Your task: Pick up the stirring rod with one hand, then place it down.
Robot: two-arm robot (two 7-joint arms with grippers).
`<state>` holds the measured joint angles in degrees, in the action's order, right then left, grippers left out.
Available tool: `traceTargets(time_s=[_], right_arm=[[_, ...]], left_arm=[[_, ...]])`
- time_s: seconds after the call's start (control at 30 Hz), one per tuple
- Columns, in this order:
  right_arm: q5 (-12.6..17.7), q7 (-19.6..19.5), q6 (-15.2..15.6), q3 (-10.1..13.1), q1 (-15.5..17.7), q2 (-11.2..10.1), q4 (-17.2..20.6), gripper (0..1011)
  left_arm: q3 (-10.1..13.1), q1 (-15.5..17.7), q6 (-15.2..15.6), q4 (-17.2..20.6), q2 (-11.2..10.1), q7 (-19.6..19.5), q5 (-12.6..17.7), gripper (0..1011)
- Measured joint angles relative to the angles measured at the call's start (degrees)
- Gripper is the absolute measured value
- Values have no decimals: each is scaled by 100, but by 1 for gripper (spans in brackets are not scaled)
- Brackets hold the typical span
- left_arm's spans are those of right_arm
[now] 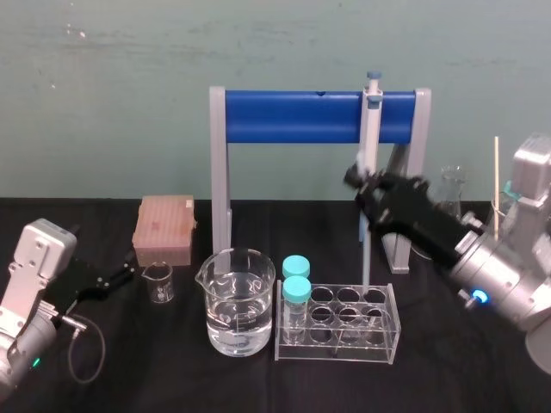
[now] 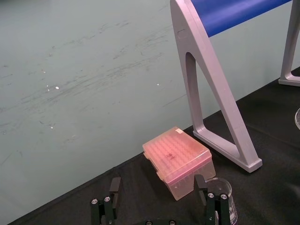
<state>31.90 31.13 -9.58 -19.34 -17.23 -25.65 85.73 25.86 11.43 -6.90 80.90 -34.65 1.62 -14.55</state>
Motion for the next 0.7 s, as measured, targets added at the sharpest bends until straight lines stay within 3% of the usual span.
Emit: traceTargets(time_s=[0.37, 0.7], right_arm=[[-118, -328, -55, 444, -71, -39, 79, 70], [-174, -334, -25, 557, 0, -35, 118, 70]], left_arm=[[0, 0, 0, 0, 0, 0, 0, 1000], [0, 0, 0, 0, 0, 0, 0, 1000]])
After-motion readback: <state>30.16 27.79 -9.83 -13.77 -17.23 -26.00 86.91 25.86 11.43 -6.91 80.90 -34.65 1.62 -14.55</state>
